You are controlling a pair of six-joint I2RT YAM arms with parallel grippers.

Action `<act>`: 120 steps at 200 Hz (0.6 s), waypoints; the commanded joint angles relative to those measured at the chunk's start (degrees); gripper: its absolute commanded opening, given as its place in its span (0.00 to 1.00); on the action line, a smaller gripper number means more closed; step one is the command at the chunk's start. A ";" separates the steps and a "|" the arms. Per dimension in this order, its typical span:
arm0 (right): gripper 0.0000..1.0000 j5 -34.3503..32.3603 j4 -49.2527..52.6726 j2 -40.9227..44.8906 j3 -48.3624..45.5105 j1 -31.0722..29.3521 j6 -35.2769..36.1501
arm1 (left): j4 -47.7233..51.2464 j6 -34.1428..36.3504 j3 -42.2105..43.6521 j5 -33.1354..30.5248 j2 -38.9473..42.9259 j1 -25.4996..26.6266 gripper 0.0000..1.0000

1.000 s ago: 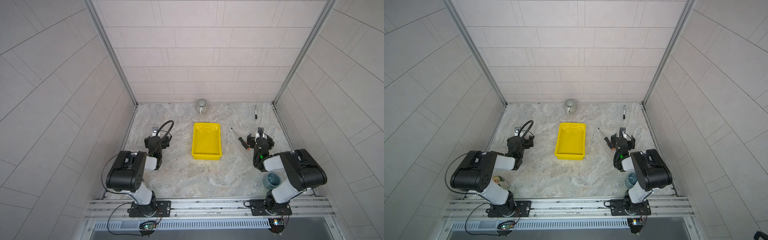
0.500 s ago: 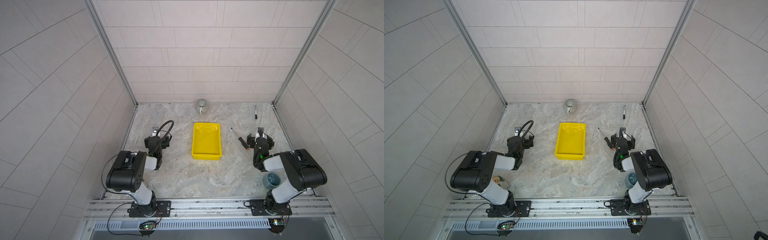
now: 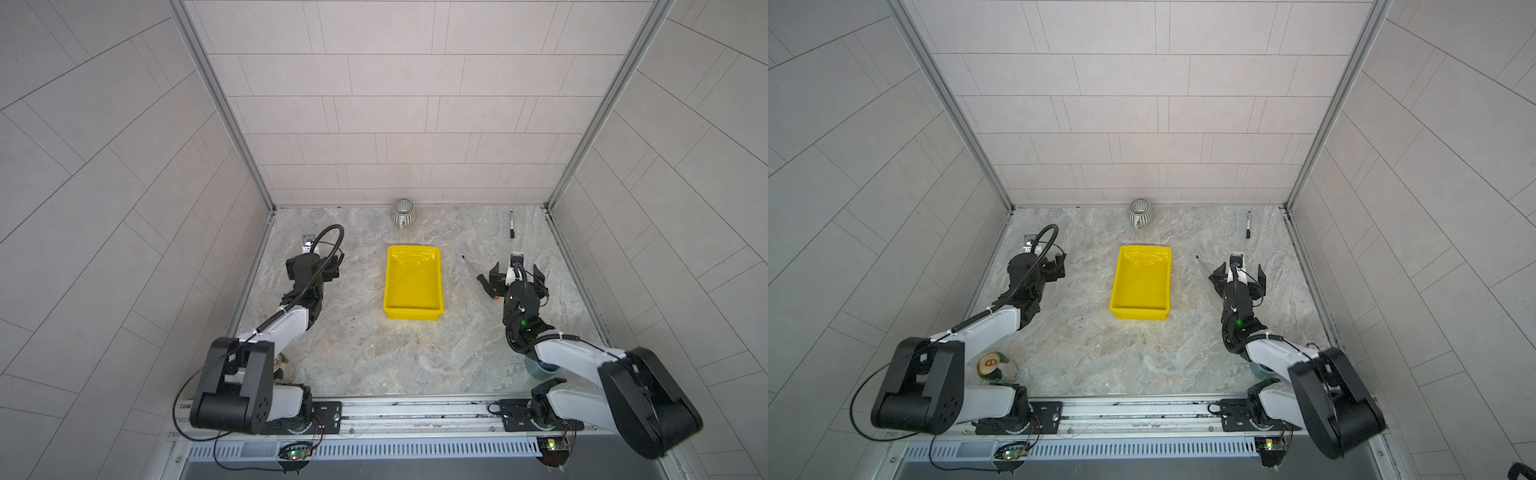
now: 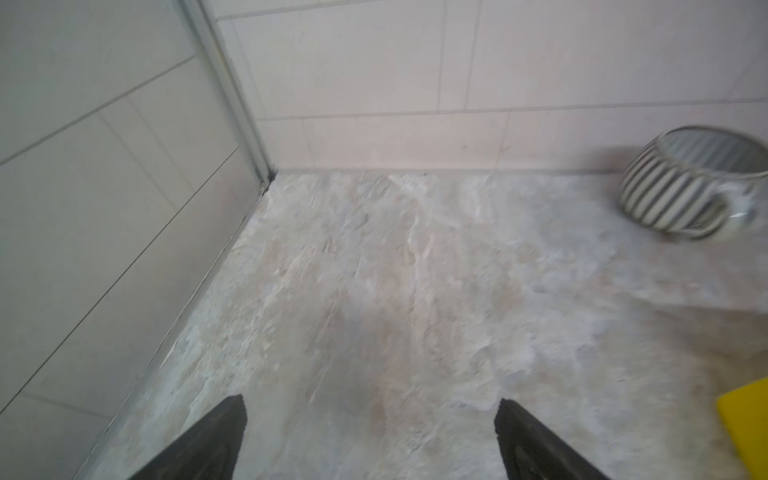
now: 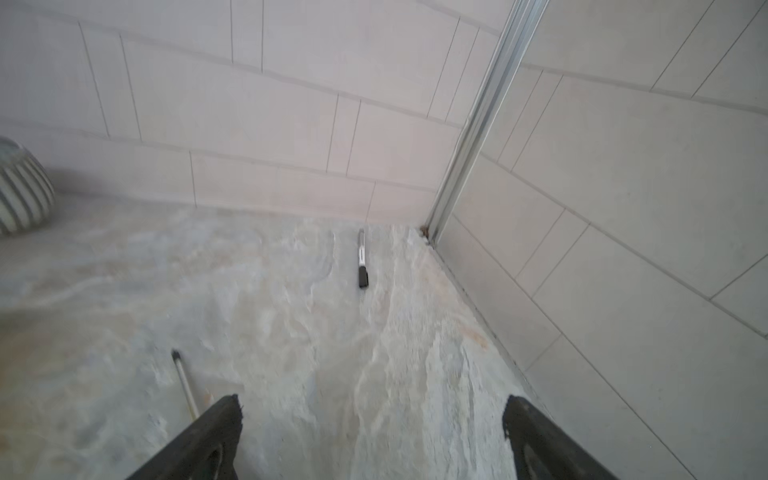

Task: Put the screwdriver in the bin
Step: 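Move the right gripper over the black-and-orange screwdriver while the left arm shifts forward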

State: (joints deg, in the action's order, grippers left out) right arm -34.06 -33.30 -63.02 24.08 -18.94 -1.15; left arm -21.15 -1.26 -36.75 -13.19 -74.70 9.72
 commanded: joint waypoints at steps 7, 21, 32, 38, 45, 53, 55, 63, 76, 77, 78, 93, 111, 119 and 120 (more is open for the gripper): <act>0.99 -2.92 56.96 8.64 14.65 0.12 -30.44 | 25.73 -4.39 -5.64 -2.79 2.94 9.48 1.00; 0.99 -1.56 56.49 10.59 8.62 0.91 -34.06 | 31.68 -8.67 -6.38 -1.04 3.54 11.46 1.00; 0.99 1.51 53.04 12.01 3.72 1.50 -32.35 | 35.99 -12.42 -7.69 0.99 3.59 11.38 1.00; 0.99 1.26 51.61 12.97 1.45 1.65 -32.84 | 37.68 -13.98 -8.36 0.06 3.64 11.38 1.00; 0.99 2.07 51.57 14.48 1.13 2.05 -32.38 | 38.33 -14.31 -8.70 -0.21 3.52 11.38 1.00; 0.99 2.61 51.73 16.36 1.20 1.86 -32.01 | 36.55 -14.61 -7.85 -1.03 3.36 11.30 1.00; 0.99 2.56 51.31 16.77 0.92 1.81 -31.93 | 35.98 -14.62 -7.60 -1.17 3.27 11.25 1.00; 0.99 2.95 48.44 18.08 -1.11 1.87 -30.55 | 34.28 -14.16 -6.81 0.02 2.87 11.12 1.00; 0.99 4.10 47.53 19.00 -1.66 1.66 -29.82 | 34.82 -13.38 -7.63 2.41 1.71 11.11 1.00; 0.99 4.10 47.53 18.99 -1.66 1.64 -29.81 | 34.93 -13.31 -7.72 2.57 1.59 11.11 1.00; 0.99 4.09 47.58 18.99 -1.62 1.59 -29.84 | 35.03 -13.24 -7.81 2.70 1.54 11.11 1.00; 0.99 4.08 47.50 18.86 -1.75 1.46 -29.88 | 37.33 -12.94 -9.40 3.49 0.24 11.11 1.00; 0.99 4.70 46.85 18.56 -1.84 1.36 -29.62 | 41.04 -12.81 -11.37 3.20 -0.28 11.10 1.00; 0.99 5.04 46.79 18.30 -1.82 1.27 -29.40 | 41.94 -12.38 -11.61 3.35 0.10 11.11 1.00; 0.99 5.14 46.77 18.25 -1.74 1.27 -29.38 | 42.09 -12.28 -11.64 3.48 0.27 11.11 1.00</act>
State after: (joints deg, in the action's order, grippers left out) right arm -29.69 13.69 -44.64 21.54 -17.34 -29.50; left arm 15.35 -13.54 -45.47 -10.50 -74.98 20.95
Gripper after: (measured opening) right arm 0.993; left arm 0.999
